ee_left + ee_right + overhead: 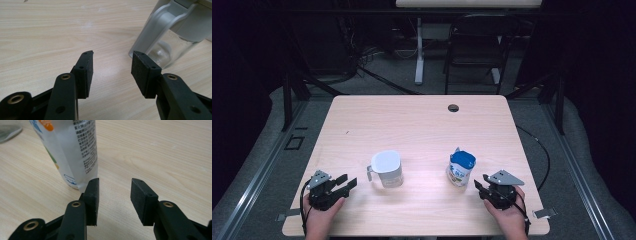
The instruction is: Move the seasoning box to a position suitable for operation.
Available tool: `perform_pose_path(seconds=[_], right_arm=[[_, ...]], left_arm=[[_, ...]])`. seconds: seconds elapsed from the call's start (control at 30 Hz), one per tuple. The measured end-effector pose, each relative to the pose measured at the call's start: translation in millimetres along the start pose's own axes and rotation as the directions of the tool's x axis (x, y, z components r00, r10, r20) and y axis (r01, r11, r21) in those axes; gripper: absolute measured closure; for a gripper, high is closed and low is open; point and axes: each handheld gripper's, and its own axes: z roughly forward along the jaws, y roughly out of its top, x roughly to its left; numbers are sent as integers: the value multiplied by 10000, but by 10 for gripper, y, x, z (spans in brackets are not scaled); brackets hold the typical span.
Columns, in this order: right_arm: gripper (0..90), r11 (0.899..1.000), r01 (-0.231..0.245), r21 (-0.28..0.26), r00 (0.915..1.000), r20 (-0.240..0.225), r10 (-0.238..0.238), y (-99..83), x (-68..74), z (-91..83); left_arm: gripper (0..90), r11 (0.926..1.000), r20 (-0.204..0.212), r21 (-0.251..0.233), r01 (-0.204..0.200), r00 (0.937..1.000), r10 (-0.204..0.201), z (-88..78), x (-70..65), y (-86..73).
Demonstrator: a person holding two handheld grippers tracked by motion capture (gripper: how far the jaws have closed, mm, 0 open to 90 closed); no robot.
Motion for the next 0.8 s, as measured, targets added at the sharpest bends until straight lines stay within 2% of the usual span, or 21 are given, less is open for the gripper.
perform_pose_path(seconds=[0.13,0.23,0.37,0.43,0.53,0.57,0.6,0.63,0.7,0.8], right_arm=[[560,9997,-118,-218,9999,55,119,17,8,-5],[548,9997,77,-221,9999,133,-74,14,43,-22],[547,9994,354,-15,9991,221,-353,22,66,-65],[547,9997,161,-159,9997,164,-158,38,77,-89],[547,9997,120,-194,9998,141,-117,43,111,-111],[547,9994,316,-160,9994,164,-314,35,168,-120],[547,9994,316,-160,9994,164,-314,35,168,-120],[547,9981,600,-113,9976,341,-596,27,207,-132],[546,9974,698,-192,9972,291,-693,26,220,-126],[539,9987,472,-203,9986,250,-467,23,208,-118]], left_arm=[[504,9998,-67,-172,28,10000,-30,-45,-47,5],[491,9994,4,-320,93,10000,-93,-72,-81,17],[501,9992,83,-125,-390,9992,391,-70,-159,34],[509,9977,34,-79,-668,9978,668,-77,-206,33],[513,9979,172,-316,-561,9982,566,-96,-255,30],[512,9973,178,-345,-646,9977,652,-111,-293,37],[512,9973,178,-345,-646,9977,652,-111,-293,37],[512,9969,230,-365,-697,9972,706,-114,-334,41],[502,9956,277,-289,-891,9956,899,-104,-372,43],[490,9925,356,-125,-1218,9919,1222,-55,-424,34]])
